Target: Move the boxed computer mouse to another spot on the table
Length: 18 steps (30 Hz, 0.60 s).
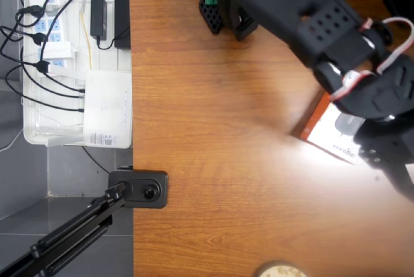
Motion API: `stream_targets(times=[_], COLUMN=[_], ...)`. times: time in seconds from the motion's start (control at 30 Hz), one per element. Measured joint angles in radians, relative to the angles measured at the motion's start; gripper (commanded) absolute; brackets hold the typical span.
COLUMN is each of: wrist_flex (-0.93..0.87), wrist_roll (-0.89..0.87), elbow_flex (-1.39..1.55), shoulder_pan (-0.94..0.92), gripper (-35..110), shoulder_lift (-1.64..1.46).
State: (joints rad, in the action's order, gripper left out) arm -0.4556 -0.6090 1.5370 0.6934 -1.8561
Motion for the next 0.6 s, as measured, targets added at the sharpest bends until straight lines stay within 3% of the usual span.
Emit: stream_targets(times=[0.13, 0.27, 0.43, 0.6], wrist_flex=[-0.167, -0.252, -0.356, -0.463], wrist_roll=[0.035, 0.037, 0.061, 0.207], elbow_flex=[-0.002, -0.04, -0.189, -0.298], shoulder_pan=[0.028, 0.069, 0.091, 0.153], gripper=[51, 102, 104, 104], shoulder_lift=[0.018, 0.075, 0.242, 0.362])
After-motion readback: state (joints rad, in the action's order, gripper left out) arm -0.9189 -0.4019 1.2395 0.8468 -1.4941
